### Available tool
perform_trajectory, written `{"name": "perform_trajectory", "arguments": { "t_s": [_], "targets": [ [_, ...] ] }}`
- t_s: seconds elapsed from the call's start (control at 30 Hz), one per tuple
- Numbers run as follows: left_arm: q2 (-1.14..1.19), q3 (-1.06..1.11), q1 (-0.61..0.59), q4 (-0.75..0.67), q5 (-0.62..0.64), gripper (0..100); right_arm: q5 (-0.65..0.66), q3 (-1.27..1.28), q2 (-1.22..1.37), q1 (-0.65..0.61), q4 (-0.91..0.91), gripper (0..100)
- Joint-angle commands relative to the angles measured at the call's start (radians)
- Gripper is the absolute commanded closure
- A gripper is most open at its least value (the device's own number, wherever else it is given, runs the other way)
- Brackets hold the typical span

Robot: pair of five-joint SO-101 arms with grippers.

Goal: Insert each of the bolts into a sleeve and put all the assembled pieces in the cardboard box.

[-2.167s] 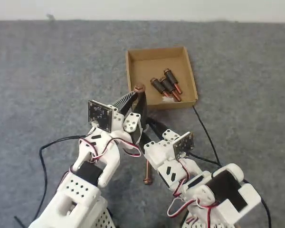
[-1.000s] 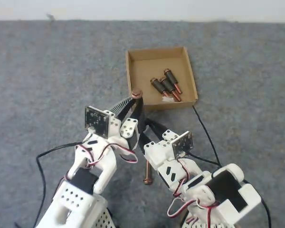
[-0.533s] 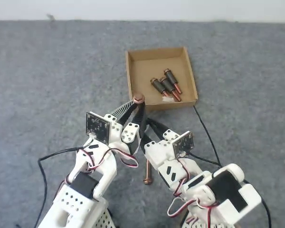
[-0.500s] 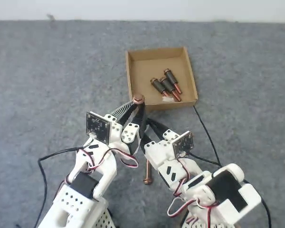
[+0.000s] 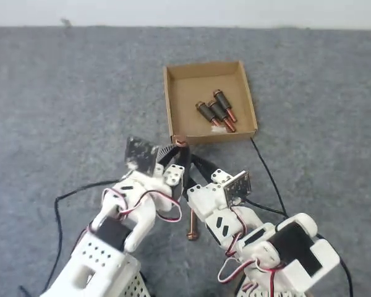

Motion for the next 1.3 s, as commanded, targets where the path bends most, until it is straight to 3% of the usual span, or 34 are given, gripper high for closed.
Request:
{"name": "perform_trajectory", "arguments": {
  "t_s": [0.0, 0.53, 0.73, 0.83, 1.27],
  "targets": [
    [0.172, -0.094, -0.005, -0.052, 0.005, 99, -0.003, 0.021, -0.015, 0.031, -0.005, 99.2],
    [0.135, -0.013, -0.005, -0.051, 0.005, 98, -0.003, 0.014, -0.015, 0.047, -0.008, 99.2],
    [0.103, 0.047, -0.005, -0.049, 0.008, 83, -0.003, 0.014, -0.015, 0.047, -0.004, 99.2],
    [0.083, 0.058, -0.011, -0.043, 0.008, 83, -0.003, 0.014, -0.015, 0.047, -0.002, 99.2],
    [-0.250, 0.053, -0.011, 0.270, 0.008, 85, -0.003, 0.012, -0.015, 0.048, -0.001, 99.2]
  ]
}}
